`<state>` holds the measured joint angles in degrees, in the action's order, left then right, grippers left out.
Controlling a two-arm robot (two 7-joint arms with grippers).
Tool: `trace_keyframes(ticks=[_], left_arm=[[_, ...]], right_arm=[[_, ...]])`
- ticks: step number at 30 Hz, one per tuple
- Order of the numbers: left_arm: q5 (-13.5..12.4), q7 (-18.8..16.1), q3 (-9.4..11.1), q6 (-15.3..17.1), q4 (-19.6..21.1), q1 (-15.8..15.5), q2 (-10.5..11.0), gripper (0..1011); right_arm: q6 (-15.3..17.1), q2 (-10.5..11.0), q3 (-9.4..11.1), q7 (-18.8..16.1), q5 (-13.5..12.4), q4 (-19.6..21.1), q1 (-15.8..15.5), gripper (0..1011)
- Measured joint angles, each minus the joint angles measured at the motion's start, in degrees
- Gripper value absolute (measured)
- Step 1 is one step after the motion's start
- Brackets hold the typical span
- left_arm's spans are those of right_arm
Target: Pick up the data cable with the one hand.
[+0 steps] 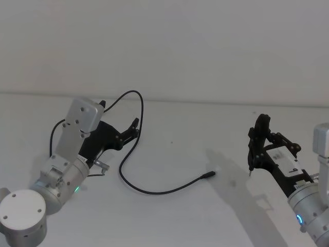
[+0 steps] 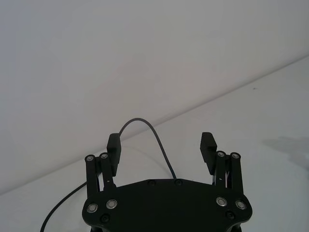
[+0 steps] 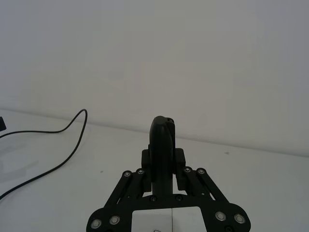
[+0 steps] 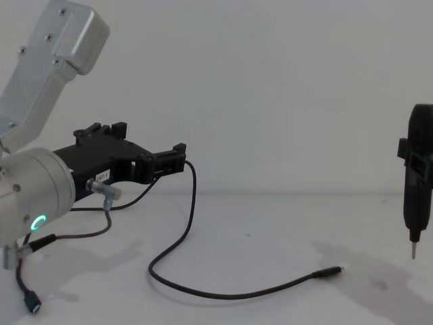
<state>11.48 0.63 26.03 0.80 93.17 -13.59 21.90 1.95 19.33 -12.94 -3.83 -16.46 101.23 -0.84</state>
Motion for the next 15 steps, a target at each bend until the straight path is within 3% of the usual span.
trace_keyframes(ticks=[15], left_arm=[[-0.29, 1.16, 0.25, 0.39, 0.57, 0.06, 0.66, 1001]], right_arm=[[0.0, 0.0, 0.0, 0.0, 0.0, 0.0, 0.0, 268]])
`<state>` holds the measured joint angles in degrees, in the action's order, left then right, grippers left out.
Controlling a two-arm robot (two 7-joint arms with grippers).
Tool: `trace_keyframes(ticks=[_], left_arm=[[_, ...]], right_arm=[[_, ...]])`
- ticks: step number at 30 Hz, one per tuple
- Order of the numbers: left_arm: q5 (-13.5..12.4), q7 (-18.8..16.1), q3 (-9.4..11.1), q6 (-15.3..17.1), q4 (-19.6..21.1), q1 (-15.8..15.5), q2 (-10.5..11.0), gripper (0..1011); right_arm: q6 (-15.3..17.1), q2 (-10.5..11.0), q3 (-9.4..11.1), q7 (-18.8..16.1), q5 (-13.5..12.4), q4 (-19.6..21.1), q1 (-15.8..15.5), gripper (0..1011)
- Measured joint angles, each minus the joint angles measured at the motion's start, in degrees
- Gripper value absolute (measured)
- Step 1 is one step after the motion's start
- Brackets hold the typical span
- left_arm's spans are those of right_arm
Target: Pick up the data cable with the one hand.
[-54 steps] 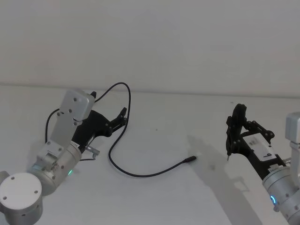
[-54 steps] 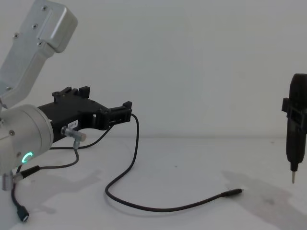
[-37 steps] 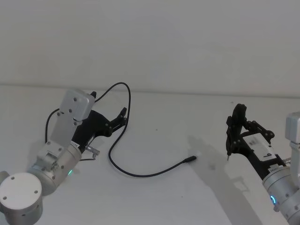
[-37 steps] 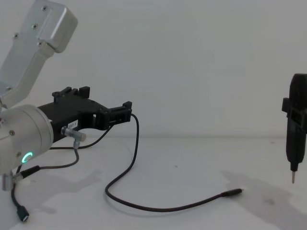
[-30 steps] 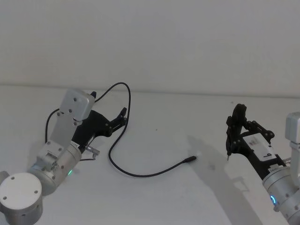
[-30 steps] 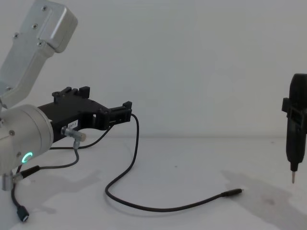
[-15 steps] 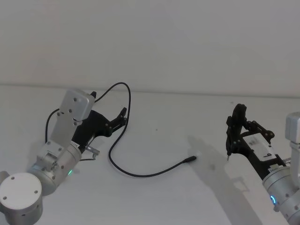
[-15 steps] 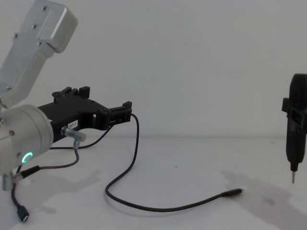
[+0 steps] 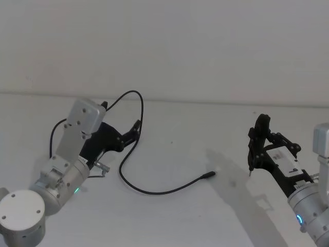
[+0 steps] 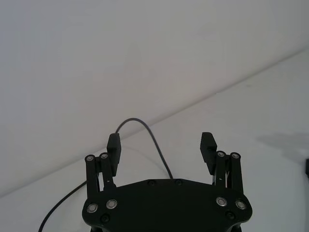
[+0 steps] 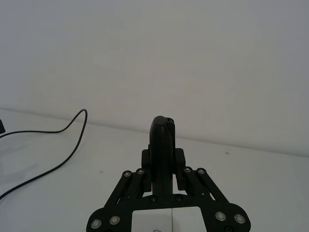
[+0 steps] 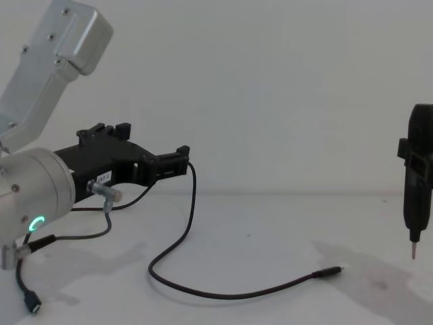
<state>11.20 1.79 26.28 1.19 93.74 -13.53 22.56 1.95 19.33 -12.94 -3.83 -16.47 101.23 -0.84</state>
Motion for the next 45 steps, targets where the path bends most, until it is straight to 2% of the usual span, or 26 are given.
trace_keyframes(ticks=[12, 21, 23, 24, 29, 35, 45], left_arm=[[-0.03, 6.5, 1.24, 1.88, 2.07, -0.66, 3.7, 1001], [0.29, 14.38, 2.69, 4.42, 3.48, -2.52, 7.68, 1001], [0.43, 17.51, 3.32, 5.79, 3.78, -3.48, 8.93, 1001], [0.43, 17.51, 3.32, 5.79, 3.78, -3.48, 8.93, 1001], [0.82, 22.31, 4.46, 8.77, 4.12, -5.32, 10.68, 1001], [1.32, 25.93, 5.41, 12.59, 4.21, -6.88, 11.21, 1002], [1.9, 28.35, 6.76, 18.6, 3.96, -8.87, 10.14, 1001]], right_arm=[[0.0, 0.0, 0.0, 0.0, 0.0, 0.0, 0.0, 268], [0.0, 0.0, 0.0, 0.0, 0.0, 0.0, 0.0, 268], [0.0, 0.0, 0.0, 0.0, 0.0, 0.0, 0.0, 268], [0.0, 0.0, 0.0, 0.0, 0.0, 0.0, 0.0, 268], [0.0, 0.0, 0.0, 0.0, 0.0, 0.0, 0.0, 268], [0.0, 0.0, 0.0, 0.0, 0.0, 0.0, 0.0, 268], [0.0, 0.0, 0.0, 0.0, 0.0, 0.0, 0.0, 268]])
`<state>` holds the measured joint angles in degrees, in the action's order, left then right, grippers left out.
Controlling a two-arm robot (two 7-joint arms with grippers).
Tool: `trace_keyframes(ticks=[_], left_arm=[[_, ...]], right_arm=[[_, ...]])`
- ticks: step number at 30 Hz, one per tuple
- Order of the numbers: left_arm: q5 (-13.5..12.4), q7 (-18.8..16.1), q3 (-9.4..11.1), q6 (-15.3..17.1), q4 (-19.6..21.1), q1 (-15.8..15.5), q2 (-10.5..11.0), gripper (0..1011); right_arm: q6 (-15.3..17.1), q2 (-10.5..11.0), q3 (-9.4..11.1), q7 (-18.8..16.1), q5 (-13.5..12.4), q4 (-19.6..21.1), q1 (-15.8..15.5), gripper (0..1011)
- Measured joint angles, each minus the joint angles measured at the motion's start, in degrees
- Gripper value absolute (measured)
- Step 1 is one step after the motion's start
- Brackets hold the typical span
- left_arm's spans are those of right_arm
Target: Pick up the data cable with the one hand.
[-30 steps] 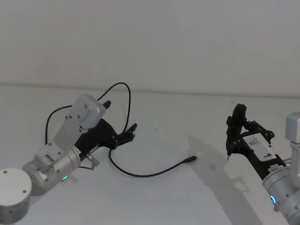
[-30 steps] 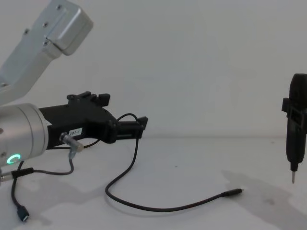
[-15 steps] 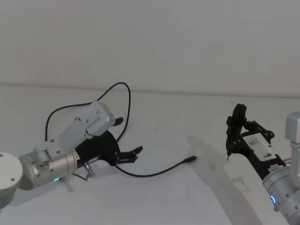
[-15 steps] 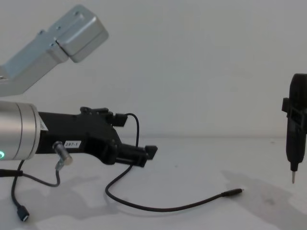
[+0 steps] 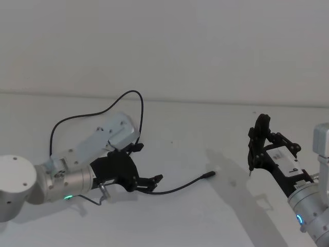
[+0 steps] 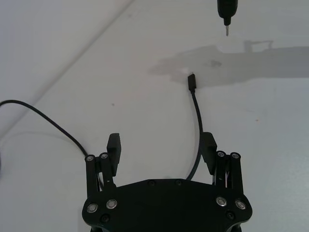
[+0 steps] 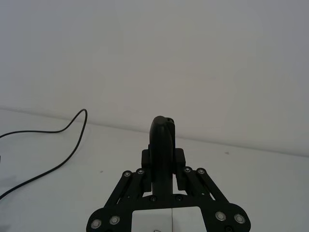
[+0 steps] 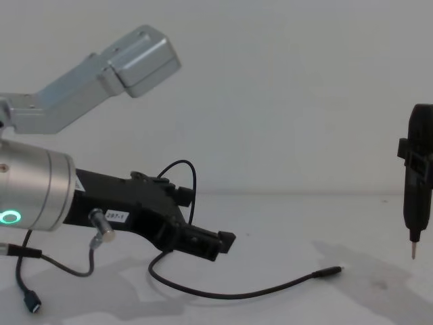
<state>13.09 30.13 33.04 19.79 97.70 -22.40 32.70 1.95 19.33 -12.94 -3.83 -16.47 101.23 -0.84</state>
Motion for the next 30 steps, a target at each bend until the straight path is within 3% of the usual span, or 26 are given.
trace_keyframes(ticks=[13, 30], left_arm=[[-0.84, 0.94, 2.12, 4.67, -1.45, -2.36, -2.06, 1001], [-4.36, 0.56, 5.01, 6.28, -5.44, -4.42, -4.89, 1001]], right_arm=[[0.0, 0.0, 0.0, 0.0, 0.0, 0.0, 0.0, 268], [0.0, 0.0, 0.0, 0.0, 0.0, 0.0, 0.0, 268]])
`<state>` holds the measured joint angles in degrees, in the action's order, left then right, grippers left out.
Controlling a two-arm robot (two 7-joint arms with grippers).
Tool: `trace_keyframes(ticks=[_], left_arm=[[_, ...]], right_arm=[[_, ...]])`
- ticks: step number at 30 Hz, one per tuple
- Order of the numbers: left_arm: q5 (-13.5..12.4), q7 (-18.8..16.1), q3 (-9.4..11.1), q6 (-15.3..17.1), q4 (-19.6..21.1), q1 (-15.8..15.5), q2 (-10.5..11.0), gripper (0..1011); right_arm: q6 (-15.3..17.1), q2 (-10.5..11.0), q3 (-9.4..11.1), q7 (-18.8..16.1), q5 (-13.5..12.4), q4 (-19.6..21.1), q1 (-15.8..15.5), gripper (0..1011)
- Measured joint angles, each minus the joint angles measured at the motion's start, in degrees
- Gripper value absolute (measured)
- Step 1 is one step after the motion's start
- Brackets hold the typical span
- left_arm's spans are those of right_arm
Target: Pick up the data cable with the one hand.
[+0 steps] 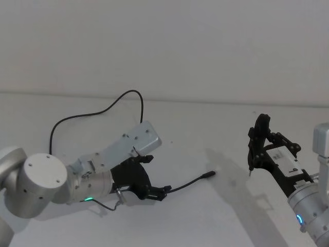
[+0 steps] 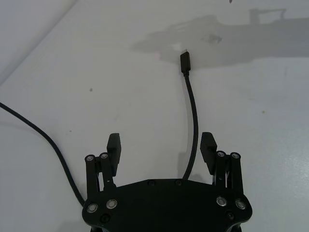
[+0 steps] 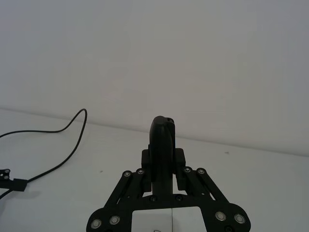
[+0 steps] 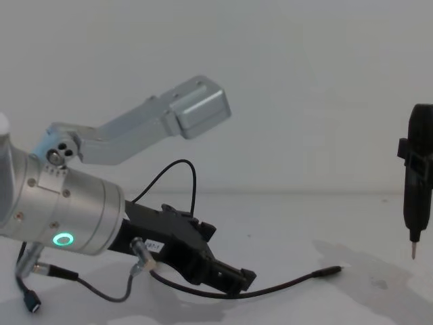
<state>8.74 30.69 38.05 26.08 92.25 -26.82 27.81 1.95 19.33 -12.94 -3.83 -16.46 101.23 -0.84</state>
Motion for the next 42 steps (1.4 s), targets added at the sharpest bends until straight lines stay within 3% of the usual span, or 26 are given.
trace_keyframes(ticks=[31, 39, 42], left_arm=[[-4.27, -0.58, 2.48, 0.85, -4.07, -1.38, -3.69, 1002], [-4.74, -0.68, 2.69, 1.28, -4.4, -1.52, -4.16, 853], [-4.86, -0.72, 2.73, 1.37, -4.49, -1.55, -4.25, 752]], right_arm=[[0.0, 0.0, 0.0, 0.0, 0.0, 0.0, 0.0, 268], [0.0, 0.0, 0.0, 0.0, 0.0, 0.0, 0.0, 268], [0.0, 0.0, 0.0, 0.0, 0.0, 0.0, 0.0, 268]])
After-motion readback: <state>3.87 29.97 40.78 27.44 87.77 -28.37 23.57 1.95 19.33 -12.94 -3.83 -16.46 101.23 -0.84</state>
